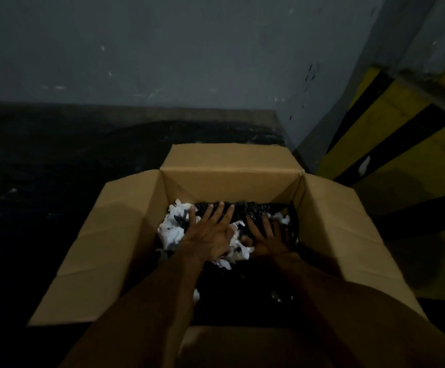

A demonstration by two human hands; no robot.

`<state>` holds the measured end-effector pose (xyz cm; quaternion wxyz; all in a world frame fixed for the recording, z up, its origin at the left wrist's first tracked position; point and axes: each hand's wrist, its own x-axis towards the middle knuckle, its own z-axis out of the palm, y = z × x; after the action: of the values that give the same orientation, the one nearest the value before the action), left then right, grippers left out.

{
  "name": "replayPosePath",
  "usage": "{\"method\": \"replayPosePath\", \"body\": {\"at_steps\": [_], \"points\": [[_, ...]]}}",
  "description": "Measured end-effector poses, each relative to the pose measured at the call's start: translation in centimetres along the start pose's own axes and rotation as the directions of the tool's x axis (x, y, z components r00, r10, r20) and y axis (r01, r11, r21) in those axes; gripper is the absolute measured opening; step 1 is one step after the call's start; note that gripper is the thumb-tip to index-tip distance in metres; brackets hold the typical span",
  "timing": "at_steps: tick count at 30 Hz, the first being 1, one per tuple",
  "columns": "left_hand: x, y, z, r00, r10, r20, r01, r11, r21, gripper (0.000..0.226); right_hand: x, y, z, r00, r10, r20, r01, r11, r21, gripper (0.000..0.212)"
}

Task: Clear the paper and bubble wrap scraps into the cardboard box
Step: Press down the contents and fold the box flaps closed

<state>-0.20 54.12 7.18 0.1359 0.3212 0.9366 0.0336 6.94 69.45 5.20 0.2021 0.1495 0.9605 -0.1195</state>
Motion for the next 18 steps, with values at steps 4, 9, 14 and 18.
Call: {"method": "replayPosePath", "body": {"at_steps": [4,9,14,18], "points": [[-0.5,-1.7,-1.8,0.987,0.022,-0.159,-0.013,0.998,0.055,0.057,0.5,-0.7,-2.1,0.990,-0.017,-0.141,0.022,0.999,0.031,0.053],[-2.5,-3.7,-4.1,0.965,0.027,-0.260,0.006,0.992,0.124,0.074,-1.4,-3.3,-4.0,0.814,-0.088,-0.574,0.031,0.994,-0.107,0.038],[-3.8,-5.5,-3.0,0.990,-0.101,0.100,0.083,0.982,0.167,0.140,-0.4,-5.9,-2.9,0.868,-0.252,-0.428,0.273,0.962,-0.012,0.063],[-3.4,-5.9,-0.7,0.983,-0.160,0.092,0.133,0.958,0.253,0.156,1.0,-6.2,-0.3,0.943,-0.265,-0.200,0.261,0.964,-0.049,0.086]]}}
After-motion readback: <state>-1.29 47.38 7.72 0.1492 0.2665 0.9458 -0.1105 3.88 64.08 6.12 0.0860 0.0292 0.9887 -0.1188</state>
